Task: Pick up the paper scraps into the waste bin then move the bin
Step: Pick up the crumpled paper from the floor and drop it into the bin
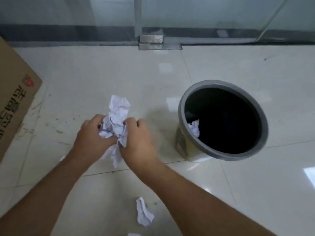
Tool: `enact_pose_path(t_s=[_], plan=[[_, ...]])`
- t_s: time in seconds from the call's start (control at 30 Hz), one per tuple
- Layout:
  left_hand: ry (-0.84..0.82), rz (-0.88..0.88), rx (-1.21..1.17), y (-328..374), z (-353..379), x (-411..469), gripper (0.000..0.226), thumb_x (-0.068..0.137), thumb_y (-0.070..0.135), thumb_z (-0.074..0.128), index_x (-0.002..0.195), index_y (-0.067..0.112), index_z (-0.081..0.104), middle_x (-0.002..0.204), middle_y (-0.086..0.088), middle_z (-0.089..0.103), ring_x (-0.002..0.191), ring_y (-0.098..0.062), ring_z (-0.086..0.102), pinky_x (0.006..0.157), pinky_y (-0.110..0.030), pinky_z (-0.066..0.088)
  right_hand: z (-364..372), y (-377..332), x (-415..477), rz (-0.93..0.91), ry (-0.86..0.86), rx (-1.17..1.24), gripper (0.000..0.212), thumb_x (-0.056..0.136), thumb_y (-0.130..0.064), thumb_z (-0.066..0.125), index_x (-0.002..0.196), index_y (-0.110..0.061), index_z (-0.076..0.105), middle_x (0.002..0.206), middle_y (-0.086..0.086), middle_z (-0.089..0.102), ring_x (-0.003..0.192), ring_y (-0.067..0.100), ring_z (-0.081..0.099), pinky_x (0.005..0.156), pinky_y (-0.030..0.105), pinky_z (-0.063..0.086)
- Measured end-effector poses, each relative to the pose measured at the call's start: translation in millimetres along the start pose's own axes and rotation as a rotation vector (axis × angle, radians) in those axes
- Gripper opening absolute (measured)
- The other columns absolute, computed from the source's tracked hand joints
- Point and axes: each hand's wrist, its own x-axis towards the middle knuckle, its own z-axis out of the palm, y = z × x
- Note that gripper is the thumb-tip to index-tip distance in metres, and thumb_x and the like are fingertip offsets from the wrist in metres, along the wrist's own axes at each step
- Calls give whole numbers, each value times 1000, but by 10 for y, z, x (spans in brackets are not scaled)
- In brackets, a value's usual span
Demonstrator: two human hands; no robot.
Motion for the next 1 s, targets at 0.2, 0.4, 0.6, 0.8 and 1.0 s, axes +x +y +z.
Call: enact_pose_path(t_s=[0.2, 0.4, 0.6, 0.8, 1.0], plan=[[90, 299, -264, 1846, -58, 242, 39, 71, 31, 81, 103, 21, 62, 103, -9, 68, 85, -21, 66, 65, -29, 47, -1921, -195, 371, -190, 330, -70, 41, 75, -18, 70, 111, -14, 51, 101, 4, 49, 80, 19, 50, 63, 23, 42], [-49, 329, -340, 2580, 1197, -160, 42, 74, 21, 78, 109, 18, 55, 104, -3, 47, 77, -12, 55, 68, -24, 46, -2741, 884, -140, -8, 391, -170, 50, 70, -10, 73, 114, -18, 51, 102, -3, 45, 79, 4, 40, 62, 10, 34], [-586, 70, -120, 2226, 1559, -188, 93, 67, 40, 81, 148, 31, 34, 146, -8, 39, 132, -31, 44, 104, -48, 47, -2622, 1585, -309, 313, -25, -265, 110, 55, -20, 89, 145, -14, 27, 138, 18, 39, 127, 34, 41, 102, 39, 41], [-461, 155, -515, 2176, 761, -78, 64, 75, 33, 80, 135, 29, 55, 140, 2, 53, 128, -17, 52, 94, -37, 55, -2474, 1192, -184, 229, 151, -409, 83, 65, -18, 76, 139, -21, 40, 137, 14, 44, 125, 35, 41, 104, 53, 40], [-168, 4, -267, 651, -122, 120, 58, 77, 28, 82, 130, 27, 60, 133, -3, 59, 124, -18, 56, 94, -30, 45, -1221, 317, -413, -411, 162, -233, 52, 74, -40, 63, 122, -26, 49, 121, 1, 48, 115, 18, 45, 96, 35, 41]])
